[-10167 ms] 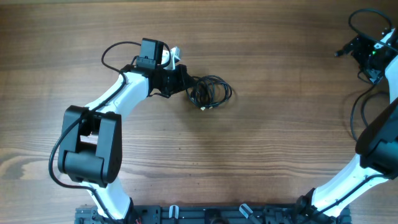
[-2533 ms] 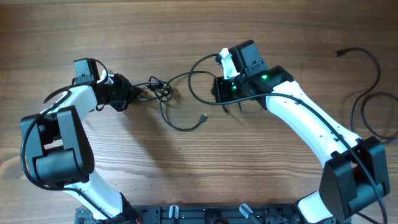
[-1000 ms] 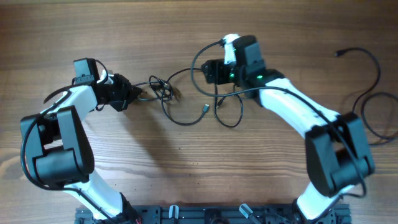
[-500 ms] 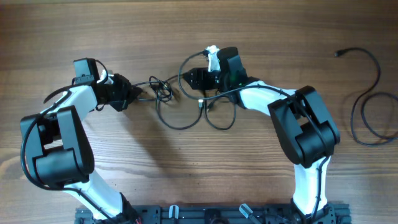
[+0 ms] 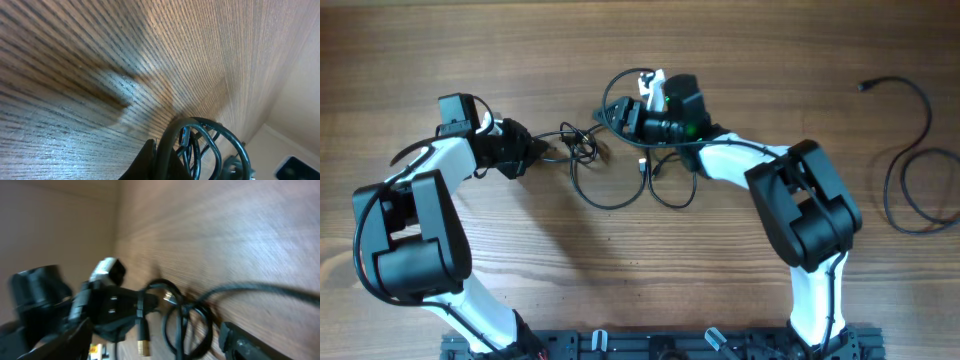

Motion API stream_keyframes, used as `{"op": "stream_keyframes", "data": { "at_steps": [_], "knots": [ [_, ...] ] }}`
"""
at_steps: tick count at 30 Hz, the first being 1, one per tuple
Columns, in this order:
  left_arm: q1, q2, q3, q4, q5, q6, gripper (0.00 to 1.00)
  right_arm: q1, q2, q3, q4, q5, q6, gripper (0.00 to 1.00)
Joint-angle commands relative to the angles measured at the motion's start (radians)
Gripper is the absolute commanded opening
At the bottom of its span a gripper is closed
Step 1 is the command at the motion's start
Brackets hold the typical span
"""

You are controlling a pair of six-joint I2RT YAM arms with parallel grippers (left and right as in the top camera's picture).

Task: Untangle cables
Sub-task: 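Lower the right gripper into the cable loops near center and grasp, then pull the right gripper rightward, stretching the cable from the left gripper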

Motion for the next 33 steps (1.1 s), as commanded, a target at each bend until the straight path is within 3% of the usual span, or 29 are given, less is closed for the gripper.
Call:
{"op": "stream_keyframes", "data": {
  "at_steps": [1,8,14,25,28,33],
  "knots": [
    [0.002,-0.018,0.008,0.003,-0.005,0.012,0.07,0.047,0.011,0.003,-0.071,0.158,0.027,0.79],
    [0.002,-0.018,0.008,0.003,-0.005,0.012,0.07,0.095,0.011,0.003,-0.131,0.333,0.023,0.8],
    [0.003,-0.018,0.008,0.003,-0.005,0.012,0.07,0.052,0.011,0.003,-0.299,0.502,-0.036,0.8],
    [0.002,-0.018,0.008,0.003,-0.005,0.012,0.08,-0.341,0.011,0.003,-0.724,0.295,-0.044,0.83],
    [0.003,-0.018,0.008,0.003,-0.005,0.012,0.08,-0.44,0.011,0.003,-0.825,0.292,-0.135,0.83],
    [0.003,-0.018,0.008,0.003,-0.005,0.012,0.08,-0.607,0.011,0.003,-0.992,0.297,-0.145,0.82]
  ]
}}
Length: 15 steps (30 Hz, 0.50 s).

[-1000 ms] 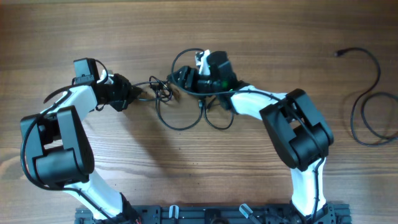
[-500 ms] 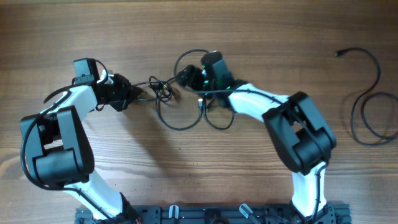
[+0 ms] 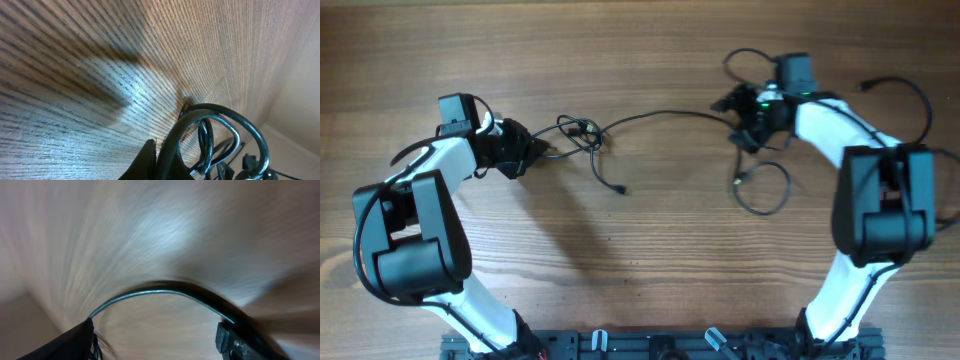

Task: Untangle cables
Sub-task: 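Pull the right gripper rightward, stretching the cable from the left gripper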

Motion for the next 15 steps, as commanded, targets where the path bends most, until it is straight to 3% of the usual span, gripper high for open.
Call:
{"op": "stream_keyframes", "data": {
  "at_steps": [1,10,12,15],
  "knots": [
    [0.003,-0.018,0.008,0.003,-0.006,0.012,0.08,-0.126,0.106,-0.084,-0.122,0.188,-0.045,0.82],
    [0.003,-0.018,0.008,0.003,-0.006,0.012,0.08,-0.146,0.081,-0.076,-0.159,0.028,-0.278,0.84],
    [0.003,-0.018,0.008,0.003,-0.006,0.012,0.08,-0.128,0.03,-0.074,-0.171,0.029,-0.301,0.98],
    [0.003,-0.018,0.008,0.003,-0.006,0.012,0.09,-0.079,-0.104,-0.074,-0.171,0.034,-0.328,1.0]
  ]
}}
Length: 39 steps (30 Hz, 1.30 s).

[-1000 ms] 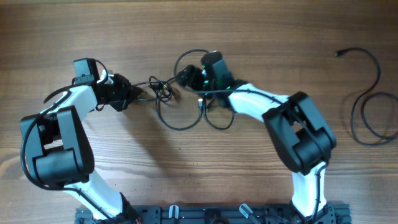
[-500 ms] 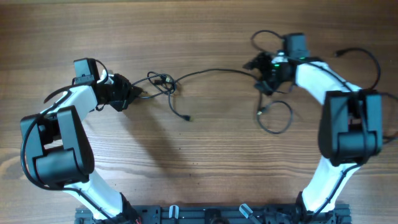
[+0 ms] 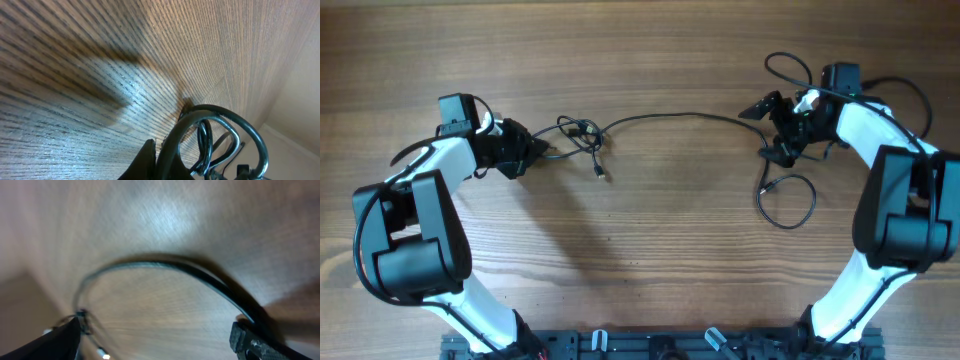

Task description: Untangle cables

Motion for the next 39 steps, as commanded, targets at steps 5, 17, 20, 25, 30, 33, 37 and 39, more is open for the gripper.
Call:
{"op": "stream_keyframes", "data": {
  "at_steps": [5,17,20,25,30,33,37,39],
  "knots": [
    [0.003,-0.018,0.008,0.003,-0.006,0.012,0.08,0.169,-0.253,-0.05,0.031,0.132,-0.017,1.0],
    [0.003,-0.018,0.008,0.015,0.074,0.057,0.11,0.49,-0.217,-0.051,0.334,0.135,0.115,1.0],
    [0.003,-0.018,0.008,0.055,0.177,0.133,0.24,0.543,-0.214,-0.051,0.39,0.181,0.06,1.0],
    [0.003,-0.018,0.008,0.138,0.384,0.237,0.6,0.551,-0.214,-0.051,0.381,0.181,0.038,1.0],
    [0.003,-0.029,0.008,0.138,0.444,0.237,0.89,0.551,-0.214,-0.051,0.379,0.181,0.032,1.0],
    [0.003,-0.064,0.008,0.124,0.429,0.237,1.0,0.551,-0.214,-0.051,0.379,0.181,0.012,1.0],
    [-0.009,-0.182,0.008,-0.004,0.13,0.232,0.99,0.551,-0.214,-0.051,0.379,0.181,0.013,1.0],
    [-0.043,-0.297,0.008,-0.06,-0.046,0.225,0.89,0.551,-0.213,-0.051,0.379,0.182,0.013,1.0]
  ]
}}
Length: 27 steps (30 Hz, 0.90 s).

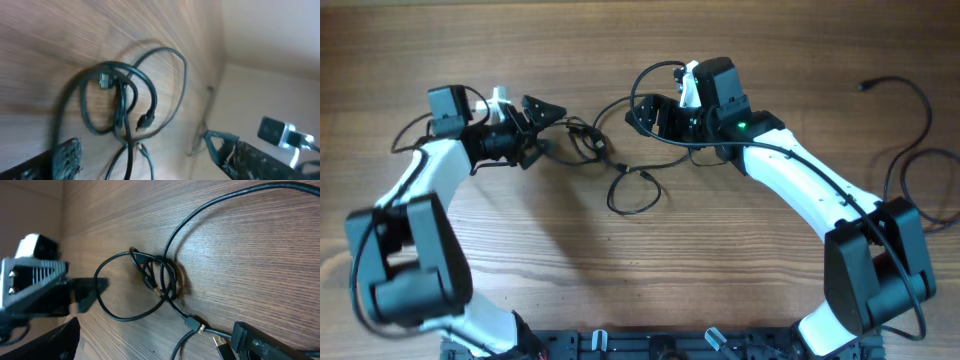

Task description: Untangle cables

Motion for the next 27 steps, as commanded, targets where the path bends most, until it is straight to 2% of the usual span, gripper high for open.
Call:
{"op": "stream_keyframes", "data": {
  "at_steps": [1,5,9,10,12,14,22,27],
  "knots": [
    [-0.06,-0.205,0.006,-0.052,-0.357,-0.003,0.86,-0.002,0.023,0.004,-0.002,0.02,-0.021,0.99],
    [-0.192,-0.349,0.006,-0.069,-0.645,-0.082,0.76,-0.002,0.023,0.004,-0.007,0.023,-0.02,0.99],
    [-0.374,-0.336,0.006,-0.069,-0.829,-0.142,0.61,-0.014,0.023,0.004,-0.068,0.101,0.058,0.96],
    [-0.403,-0.32,0.006,-0.069,-0.858,-0.143,0.55,-0.021,0.023,0.004,-0.074,0.103,0.061,0.96],
    [-0.447,-0.275,0.006,-0.058,-0.899,-0.153,0.37,-0.035,0.023,0.003,-0.08,0.103,0.059,0.96],
    [-0.468,-0.218,0.006,-0.036,-0.902,-0.173,0.27,-0.04,0.023,0.001,-0.088,0.103,0.057,0.96],
    [-0.472,-0.04,0.006,-0.092,-0.901,-0.167,0.25,-0.04,0.027,-0.008,-0.076,0.106,0.058,1.0],
    [-0.471,0.002,0.006,-0.146,-0.906,-0.158,0.23,-0.04,0.027,-0.008,-0.079,0.106,0.057,1.0]
  ]
}}
